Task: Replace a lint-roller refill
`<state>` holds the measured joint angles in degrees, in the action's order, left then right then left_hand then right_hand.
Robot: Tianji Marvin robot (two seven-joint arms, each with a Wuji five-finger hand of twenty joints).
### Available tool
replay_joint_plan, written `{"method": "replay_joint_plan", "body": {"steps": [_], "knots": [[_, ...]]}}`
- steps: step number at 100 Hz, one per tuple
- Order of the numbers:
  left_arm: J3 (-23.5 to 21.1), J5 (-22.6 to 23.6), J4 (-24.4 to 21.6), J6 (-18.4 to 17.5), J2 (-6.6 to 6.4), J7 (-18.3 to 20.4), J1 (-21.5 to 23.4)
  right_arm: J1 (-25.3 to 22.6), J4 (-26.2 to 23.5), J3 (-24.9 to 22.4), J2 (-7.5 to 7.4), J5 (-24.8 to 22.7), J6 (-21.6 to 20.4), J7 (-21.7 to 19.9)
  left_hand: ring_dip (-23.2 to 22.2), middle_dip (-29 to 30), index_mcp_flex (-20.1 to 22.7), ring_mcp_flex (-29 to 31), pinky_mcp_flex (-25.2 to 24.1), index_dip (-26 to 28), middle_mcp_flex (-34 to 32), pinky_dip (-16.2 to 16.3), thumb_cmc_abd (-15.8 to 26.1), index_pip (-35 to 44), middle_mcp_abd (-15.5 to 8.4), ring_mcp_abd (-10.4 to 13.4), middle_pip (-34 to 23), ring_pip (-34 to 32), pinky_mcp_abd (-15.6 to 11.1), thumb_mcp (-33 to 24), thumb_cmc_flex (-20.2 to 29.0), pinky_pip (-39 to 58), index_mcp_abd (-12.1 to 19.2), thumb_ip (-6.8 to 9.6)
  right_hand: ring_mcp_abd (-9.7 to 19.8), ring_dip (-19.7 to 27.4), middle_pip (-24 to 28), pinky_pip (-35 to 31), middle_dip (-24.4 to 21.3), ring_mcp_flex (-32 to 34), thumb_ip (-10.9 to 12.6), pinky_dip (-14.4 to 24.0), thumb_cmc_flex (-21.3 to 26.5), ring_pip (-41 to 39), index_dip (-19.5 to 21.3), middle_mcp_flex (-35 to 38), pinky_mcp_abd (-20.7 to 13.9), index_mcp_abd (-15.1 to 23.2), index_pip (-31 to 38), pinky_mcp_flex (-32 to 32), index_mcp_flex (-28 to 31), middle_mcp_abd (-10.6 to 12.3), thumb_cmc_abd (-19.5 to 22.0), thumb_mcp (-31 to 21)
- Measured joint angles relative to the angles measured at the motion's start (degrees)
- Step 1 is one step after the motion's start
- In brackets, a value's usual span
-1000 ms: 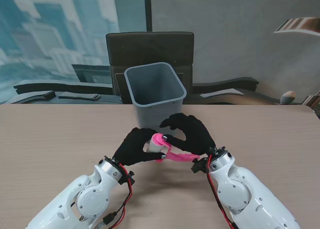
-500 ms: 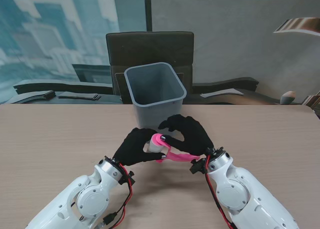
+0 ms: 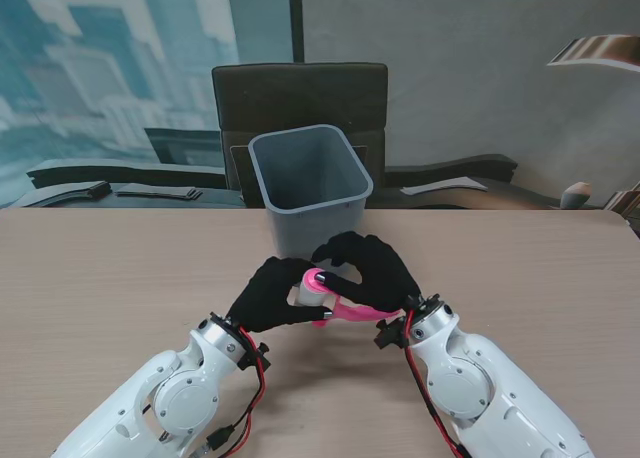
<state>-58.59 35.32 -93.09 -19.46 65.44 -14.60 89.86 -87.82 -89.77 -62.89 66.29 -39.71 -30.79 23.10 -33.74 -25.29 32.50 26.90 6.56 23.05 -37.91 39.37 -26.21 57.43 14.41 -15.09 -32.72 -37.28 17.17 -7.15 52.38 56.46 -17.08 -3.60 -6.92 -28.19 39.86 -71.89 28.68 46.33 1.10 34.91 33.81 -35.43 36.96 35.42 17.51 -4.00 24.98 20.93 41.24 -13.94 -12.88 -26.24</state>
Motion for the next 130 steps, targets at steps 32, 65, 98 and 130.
{"method": "replay_joint_plan", "body": {"steps": [32,65,98,130], "knots": [[0.1,-0.1,0.2,0.0,0.00,0.1,-0.1,0.6,0.7,0.6,0.01,0.1,0.2,-0.5,0.0,0.0,0.0,0.0,0.0,0.0,0.0,-0.2,0.0,0.0,0.0,0.0,0.0,0.0,0.0,0.0,0.2,0.0,0.0,0.01,0.0,0.0,0.0,0.0,0.0,0.0,-0.5,0.0,-0.1,0.0,0.0,0.4,0.0,-0.2,0.0,0.0,0.0,0.0,0.8,-0.5],[-0.4,1.0,-0.1,0.6,-0.03,0.1,0.0,-2.1,-2.0,-4.1,0.18,-2.9,0.2,0.7,0.0,0.0,0.0,0.0,0.0,0.0,0.0,-0.2,0.0,0.0,0.0,0.0,0.0,0.0,0.0,0.0,0.2,0.0,0.0,0.01,0.0,0.0,-0.5,3.3,0.0,-3.1,-0.5,-0.1,-1.1,0.7,0.0,-1.4,8.1,0.6,-1.8,-0.6,-2.2,0.0,-2.3,-0.6],[-1.1,0.4,-3.4,5.4,-0.16,0.9,1.8,-6.7,-6.0,-9.8,-1.45,0.4,0.3,-10.4,0.0,0.0,0.0,0.0,0.1,0.0,0.0,-0.2,0.0,-0.5,0.0,-0.7,0.0,0.0,0.1,0.0,0.5,0.2,0.0,0.02,-1.5,2.6,-4.8,11.8,-1.9,-8.6,-0.5,-0.7,-1.5,7.9,0.4,-5.8,13.2,0.6,-2.5,-4.4,-4.1,0.0,-15.7,-8.8],[-1.0,-1.0,-4.6,4.7,-0.02,0.1,2.5,-5.2,-3.0,-7.6,-3.05,-9.1,-1.1,-6.0,0.0,0.0,0.0,0.0,0.1,0.0,0.0,-0.2,0.0,-0.5,0.0,-0.7,0.0,0.0,0.1,0.0,0.6,0.3,0.0,0.02,-1.2,4.0,-6.2,15.6,-1.7,-12.0,-0.5,-0.8,-1.7,12.0,0.8,-13.6,11.6,3.5,-4.6,-7.4,-12.7,0.7,-29.8,-22.7]]}}
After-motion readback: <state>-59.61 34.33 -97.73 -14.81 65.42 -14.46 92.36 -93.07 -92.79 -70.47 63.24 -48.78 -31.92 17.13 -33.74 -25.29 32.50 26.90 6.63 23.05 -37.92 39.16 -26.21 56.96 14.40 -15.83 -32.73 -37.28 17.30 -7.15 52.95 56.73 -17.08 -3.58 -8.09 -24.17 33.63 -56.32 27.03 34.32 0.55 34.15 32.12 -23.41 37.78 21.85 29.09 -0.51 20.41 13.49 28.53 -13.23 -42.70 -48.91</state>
